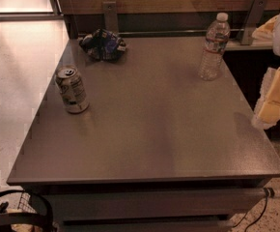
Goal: Pick blue chip bag
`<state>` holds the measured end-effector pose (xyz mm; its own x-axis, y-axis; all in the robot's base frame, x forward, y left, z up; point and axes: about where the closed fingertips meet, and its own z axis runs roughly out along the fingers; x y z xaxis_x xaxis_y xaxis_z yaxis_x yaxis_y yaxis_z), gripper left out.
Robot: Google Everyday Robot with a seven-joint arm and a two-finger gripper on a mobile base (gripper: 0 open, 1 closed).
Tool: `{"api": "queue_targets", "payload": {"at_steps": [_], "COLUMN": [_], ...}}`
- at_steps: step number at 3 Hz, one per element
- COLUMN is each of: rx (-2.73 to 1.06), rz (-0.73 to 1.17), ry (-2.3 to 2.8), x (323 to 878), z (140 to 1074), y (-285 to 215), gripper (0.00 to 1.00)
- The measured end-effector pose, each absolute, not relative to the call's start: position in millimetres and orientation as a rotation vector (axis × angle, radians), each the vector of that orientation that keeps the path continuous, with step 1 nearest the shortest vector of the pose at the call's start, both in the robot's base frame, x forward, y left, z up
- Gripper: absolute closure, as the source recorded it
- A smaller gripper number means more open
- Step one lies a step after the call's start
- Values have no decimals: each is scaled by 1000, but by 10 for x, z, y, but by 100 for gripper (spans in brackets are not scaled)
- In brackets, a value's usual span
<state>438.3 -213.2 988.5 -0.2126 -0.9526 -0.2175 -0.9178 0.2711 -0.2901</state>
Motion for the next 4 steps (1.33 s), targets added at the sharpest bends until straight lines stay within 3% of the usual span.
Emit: {"api": "queue_targets", "payload": {"at_steps": [2, 4], "rx": [-1709, -1714], "rz": [-132, -67], "ry": [2136, 1904], "x": [4570, 5384], "z": [9939, 9969], "y": [-2018, -1501], "gripper": [0, 0]}}
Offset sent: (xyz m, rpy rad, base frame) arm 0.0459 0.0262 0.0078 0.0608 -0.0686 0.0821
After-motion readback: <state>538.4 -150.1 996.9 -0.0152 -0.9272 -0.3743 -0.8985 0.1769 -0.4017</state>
